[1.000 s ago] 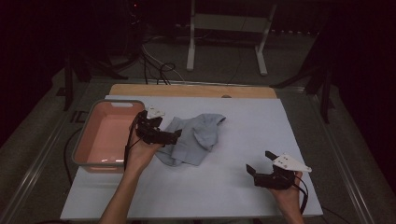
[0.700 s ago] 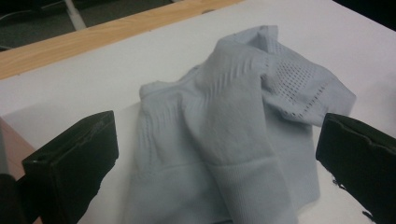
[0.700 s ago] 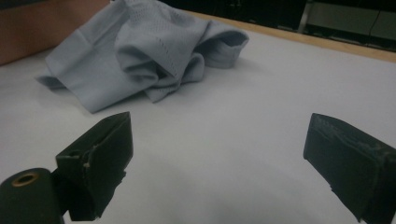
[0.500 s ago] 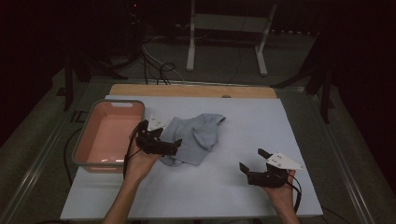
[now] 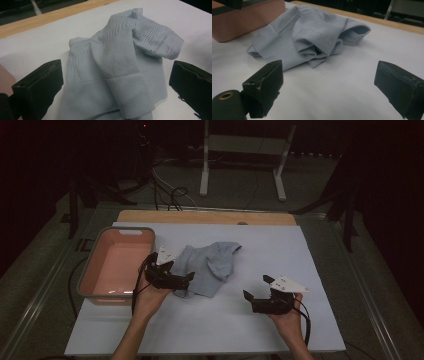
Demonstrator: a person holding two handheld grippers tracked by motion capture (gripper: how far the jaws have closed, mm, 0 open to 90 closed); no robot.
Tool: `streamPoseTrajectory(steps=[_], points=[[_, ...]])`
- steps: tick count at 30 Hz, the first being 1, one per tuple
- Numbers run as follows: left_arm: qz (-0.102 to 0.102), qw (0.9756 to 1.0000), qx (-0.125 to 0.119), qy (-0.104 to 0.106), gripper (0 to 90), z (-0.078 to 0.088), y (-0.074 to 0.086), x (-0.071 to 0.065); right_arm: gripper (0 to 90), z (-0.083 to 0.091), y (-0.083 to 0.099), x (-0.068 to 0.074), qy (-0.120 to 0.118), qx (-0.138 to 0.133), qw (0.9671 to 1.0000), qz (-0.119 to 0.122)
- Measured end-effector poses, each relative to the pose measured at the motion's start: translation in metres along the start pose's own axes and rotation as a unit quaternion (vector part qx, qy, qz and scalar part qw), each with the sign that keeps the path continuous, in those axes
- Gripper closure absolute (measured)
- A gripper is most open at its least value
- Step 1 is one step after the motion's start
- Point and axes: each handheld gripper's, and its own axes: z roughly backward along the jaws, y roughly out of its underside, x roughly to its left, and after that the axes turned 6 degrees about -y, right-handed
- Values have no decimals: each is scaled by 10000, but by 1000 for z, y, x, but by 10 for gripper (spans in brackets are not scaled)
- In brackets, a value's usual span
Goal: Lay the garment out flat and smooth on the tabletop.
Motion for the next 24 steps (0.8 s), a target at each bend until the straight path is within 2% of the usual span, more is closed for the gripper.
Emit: streamPoseTrajectory(steps=[2,6,8,13,16,17,20,24], points=[[11,10000,-42,22,2,2,-1,0,86,-10,-4,5,-40,80,10000,1],[-17,10000,-80,15,2,4,-1,-2,87,-19,-7,10,-111,104,9999,38],[-95,9999,-87,-55,3,7,-1,-3,95,-29,-9,14,-203,157,9997,12],[-49,9998,-178,-61,2,13,-1,-2,163,-45,-11,20,-396,297,9988,-43],[-64,9998,-193,-77,3,15,0,-1,205,-51,-11,22,-428,335,9985,-76],[-41,9998,-197,-79,2,16,1,-1,262,-57,-11,22,-420,381,9983,-101],[-46,9998,-182,-81,2,16,2,-1,330,-65,-11,22,-498,436,9977,-176],[-43,9998,-193,-72,2,17,3,-2,459,-75,-12,25,-351,538,9979,-118]])
